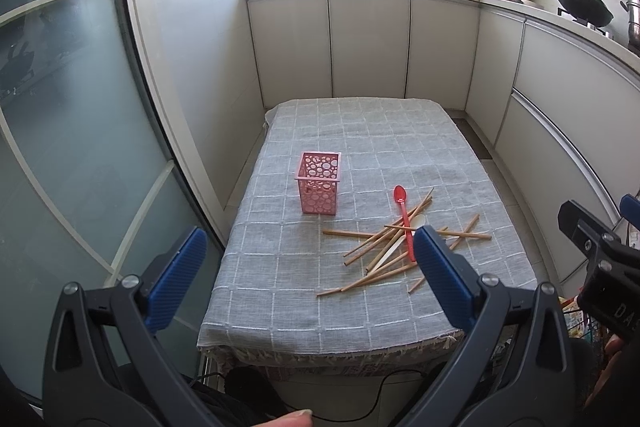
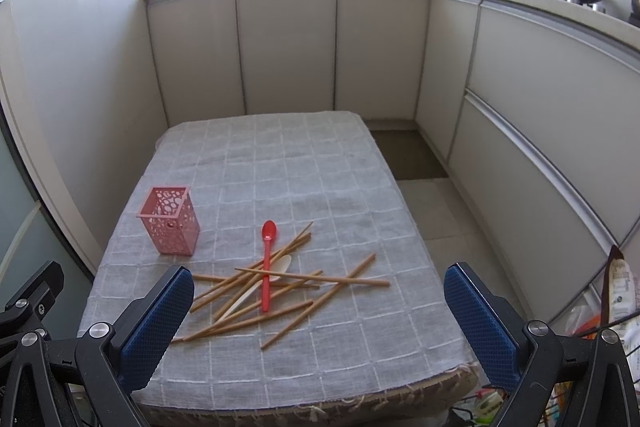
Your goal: Organize utensils
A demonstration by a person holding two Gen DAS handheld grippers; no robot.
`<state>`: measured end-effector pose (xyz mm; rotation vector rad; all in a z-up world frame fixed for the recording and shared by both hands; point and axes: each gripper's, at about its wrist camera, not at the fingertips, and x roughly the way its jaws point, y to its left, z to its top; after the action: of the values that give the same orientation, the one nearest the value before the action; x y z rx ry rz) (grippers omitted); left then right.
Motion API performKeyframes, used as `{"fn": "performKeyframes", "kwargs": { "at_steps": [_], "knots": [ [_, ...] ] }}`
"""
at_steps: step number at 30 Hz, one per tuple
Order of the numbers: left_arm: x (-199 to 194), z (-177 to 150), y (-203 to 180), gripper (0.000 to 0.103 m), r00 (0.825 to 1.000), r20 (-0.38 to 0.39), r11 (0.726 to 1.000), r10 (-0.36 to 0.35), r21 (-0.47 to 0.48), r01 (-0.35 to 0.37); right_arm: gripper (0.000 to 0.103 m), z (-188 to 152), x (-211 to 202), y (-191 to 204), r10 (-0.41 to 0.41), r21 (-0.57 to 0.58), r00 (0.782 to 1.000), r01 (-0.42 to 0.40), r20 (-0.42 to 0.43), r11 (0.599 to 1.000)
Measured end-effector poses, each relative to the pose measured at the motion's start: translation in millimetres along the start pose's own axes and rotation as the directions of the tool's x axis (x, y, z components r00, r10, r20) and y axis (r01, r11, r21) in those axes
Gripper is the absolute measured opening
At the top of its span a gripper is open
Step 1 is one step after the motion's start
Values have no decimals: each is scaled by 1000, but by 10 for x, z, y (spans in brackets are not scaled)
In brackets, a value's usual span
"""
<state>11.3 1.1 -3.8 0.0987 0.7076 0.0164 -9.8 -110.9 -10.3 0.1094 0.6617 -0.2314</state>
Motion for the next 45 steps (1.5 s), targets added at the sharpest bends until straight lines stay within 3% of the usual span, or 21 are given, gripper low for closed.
{"fn": "performKeyframes", "kwargs": {
  "at_steps": [6,12,17,23,30,33,35,37,40,42,45],
  "knots": [
    [120,61,-57,102,999,13,999,29,19,-29,103,97,145,-31,-5,2,1000,5,-20,1000],
    [379,201,-92,102,1000,-20,1000,0,29,1,103,286,379,-90,-25,-31,999,24,-44,999],
    [689,340,-111,102,991,-82,994,-110,-10,110,103,429,706,-197,-25,-24,995,22,-98,999],
    [1081,510,-325,102,967,-99,969,-233,61,239,103,573,1264,-270,9,-20,978,-14,-206,1000],
    [1867,562,-559,102,902,-294,938,-316,42,343,103,507,2092,-320,60,-20,921,-74,-385,997],
    [2198,516,-679,102,856,-373,919,-358,21,393,103,342,2426,-423,104,7,890,-113,-444,994],
    [2395,481,-763,102,823,-424,907,-378,8,421,98,241,2661,-505,164,38,848,-168,-503,985],
    [2582,473,-857,102,809,-445,903,-383,3,429,90,176,2879,-630,223,109,808,-196,-546,975],
    [2864,481,-966,102,776,-465,888,-425,-49,457,84,109,3111,-824,273,205,776,-188,-569,960],
    [3063,479,-1025,96,757,-478,882,-445,-91,462,79,59,3222,-915,280,243,760,-165,-587,956],
    [3280,477,-1160,79,742,-488,876,-459,-113,468,72,-23,3335,-1008,286,279,743,-139,-605,950]
  ]
}}
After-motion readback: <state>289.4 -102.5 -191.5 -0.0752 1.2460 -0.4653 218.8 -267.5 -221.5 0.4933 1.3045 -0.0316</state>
